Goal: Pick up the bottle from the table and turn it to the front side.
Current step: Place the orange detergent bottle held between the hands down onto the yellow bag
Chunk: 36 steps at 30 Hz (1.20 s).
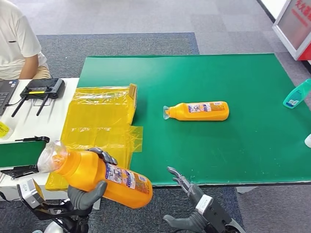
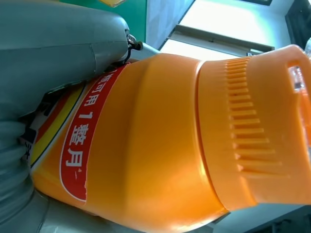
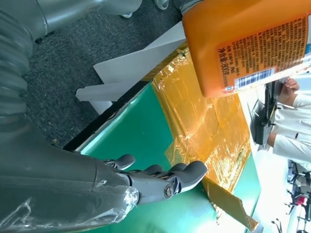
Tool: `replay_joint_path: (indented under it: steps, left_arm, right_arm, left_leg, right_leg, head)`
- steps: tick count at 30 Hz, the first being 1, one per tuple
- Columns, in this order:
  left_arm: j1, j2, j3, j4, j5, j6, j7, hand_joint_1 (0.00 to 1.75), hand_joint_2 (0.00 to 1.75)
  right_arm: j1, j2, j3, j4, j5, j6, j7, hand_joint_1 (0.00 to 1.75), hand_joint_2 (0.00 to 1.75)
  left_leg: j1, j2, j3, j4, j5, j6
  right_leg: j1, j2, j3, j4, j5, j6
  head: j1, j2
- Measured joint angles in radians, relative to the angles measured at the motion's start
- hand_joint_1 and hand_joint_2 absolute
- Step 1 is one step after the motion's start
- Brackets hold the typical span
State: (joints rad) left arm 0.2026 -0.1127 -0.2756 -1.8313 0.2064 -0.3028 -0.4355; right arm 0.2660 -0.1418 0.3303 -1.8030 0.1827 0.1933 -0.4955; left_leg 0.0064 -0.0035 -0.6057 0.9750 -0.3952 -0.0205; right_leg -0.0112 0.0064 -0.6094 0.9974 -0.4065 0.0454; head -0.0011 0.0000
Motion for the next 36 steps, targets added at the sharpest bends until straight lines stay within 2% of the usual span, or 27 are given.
replay_joint_path:
  steps: [7, 12, 17, 22, 25, 31, 36]
  left_arm:
    - [-0.002, -0.01, 0.041, -0.032, -0.02, -0.015, -0.002, 1.75, 1.75]
    - [-0.041, -0.003, 0.109, -0.069, -0.106, 0.028, 0.034, 1.75, 1.75]
    - [-0.045, 0.005, 0.155, -0.135, -0.411, 0.169, 0.105, 1.75, 1.75]
    - [-0.077, 0.021, 0.181, -0.158, -0.513, 0.184, 0.132, 1.75, 1.75]
    - [-0.106, 0.023, 0.183, -0.158, -0.632, 0.22, 0.155, 1.75, 1.75]
    - [-0.164, -0.001, 0.185, -0.149, -0.971, 0.318, 0.313, 1.75, 1.75]
    - [-0.239, -0.019, 0.195, -0.125, -1.215, 0.331, 0.373, 1.75, 1.75]
  right_arm:
    - [0.001, -0.004, -0.033, -0.008, -0.005, 0.003, 0.011, 0.0, 1.75]
    - [0.005, -0.007, -0.085, -0.012, -0.015, 0.033, 0.018, 0.0, 1.75]
    - [-0.012, 0.011, -0.108, -0.029, 0.018, 0.056, 0.086, 0.0, 1.75]
    - [-0.07, 0.046, -0.094, -0.012, 0.034, 0.054, 0.107, 0.0, 1.75]
    - [-0.092, 0.06, -0.087, -0.001, 0.034, 0.047, 0.105, 0.0, 1.75]
    - [-0.093, 0.083, -0.087, 0.002, 0.017, 0.051, 0.123, 0.0, 1.75]
    - [-0.104, 0.094, -0.087, -0.001, 0.002, 0.079, 0.129, 0.0, 1.75]
  left_leg:
    - [0.0, 0.0, 0.0, 0.0, 0.0, 0.0]
    - [0.0, 0.0, 0.0, 0.0, 0.001, 0.0]
    - [0.0, 0.0, 0.0, 0.0, 0.001, 0.0]
    - [0.0, 0.0, 0.0, 0.0, 0.002, 0.0]
    - [0.0, 0.0, 0.0, 0.0, 0.002, 0.0]
    - [0.0, 0.0, 0.0, 0.0, 0.002, 0.0]
    - [0.0, 0.0, 0.0, 0.0, 0.002, 0.0]
  right_leg:
    - [0.0, 0.0, 0.0, 0.0, 0.0, 0.0]
    - [0.0, 0.0, 0.0, 0.0, 0.001, 0.0]
    - [0.0, 0.0, 0.0, 0.0, 0.001, 0.0]
    - [0.0, 0.0, 0.0, 0.0, 0.001, 0.0]
    - [0.0, 0.0, 0.0, 0.0, 0.001, 0.0]
    - [0.0, 0.0, 0.0, 0.0, 0.002, 0.0]
    - [0.0, 0.0, 0.0, 0.0, 0.002, 0.0]
  head:
    - [0.0, 0.0]
    - [0.0, 0.0]
    - [0.0, 0.0]
    - [0.0, 0.0]
    - [0.0, 0.0]
    - [0.0, 0.0]
    - [0.0, 0.0]
